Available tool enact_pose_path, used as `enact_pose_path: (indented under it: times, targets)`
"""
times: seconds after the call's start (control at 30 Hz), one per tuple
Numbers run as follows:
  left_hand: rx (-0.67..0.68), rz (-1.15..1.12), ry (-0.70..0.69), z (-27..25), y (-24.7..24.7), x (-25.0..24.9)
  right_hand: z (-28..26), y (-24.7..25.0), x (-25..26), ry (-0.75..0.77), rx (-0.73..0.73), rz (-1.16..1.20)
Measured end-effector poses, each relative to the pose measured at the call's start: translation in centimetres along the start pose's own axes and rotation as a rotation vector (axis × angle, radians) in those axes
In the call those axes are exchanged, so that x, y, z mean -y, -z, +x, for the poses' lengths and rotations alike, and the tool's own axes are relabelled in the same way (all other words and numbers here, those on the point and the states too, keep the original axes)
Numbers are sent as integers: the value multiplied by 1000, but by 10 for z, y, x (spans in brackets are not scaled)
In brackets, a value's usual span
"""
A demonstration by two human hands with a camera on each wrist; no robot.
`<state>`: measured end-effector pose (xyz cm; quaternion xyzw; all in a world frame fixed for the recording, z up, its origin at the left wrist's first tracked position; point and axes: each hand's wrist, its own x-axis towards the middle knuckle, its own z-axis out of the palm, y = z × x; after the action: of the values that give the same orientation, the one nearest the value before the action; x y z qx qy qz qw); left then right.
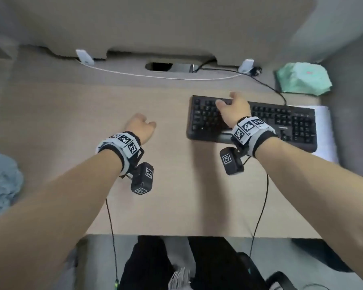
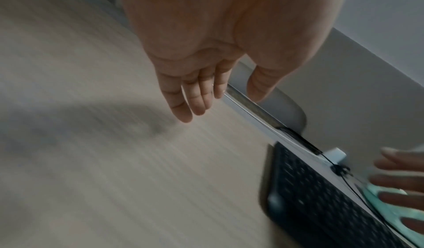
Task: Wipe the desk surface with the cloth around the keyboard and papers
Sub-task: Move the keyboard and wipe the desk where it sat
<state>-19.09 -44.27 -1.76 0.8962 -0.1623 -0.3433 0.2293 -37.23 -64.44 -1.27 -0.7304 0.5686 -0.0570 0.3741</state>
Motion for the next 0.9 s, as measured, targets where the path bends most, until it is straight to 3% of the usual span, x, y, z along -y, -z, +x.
enact_pose_path:
  times: [0.17, 0.4, 0.63, 0.9]
  targets:
    - [104, 64, 6, 12, -83, -79, 44, 100, -122, -269, -232, 9]
    - [87, 34, 45, 29, -132, -131, 67, 142, -212, -476, -247, -65]
    - [39, 57, 150, 41, -138, -134, 73, 138, -219, -547, -235, 31]
    - [-25, -29, 186, 57, -88, -94, 59, 121, -160, -543, -189, 25]
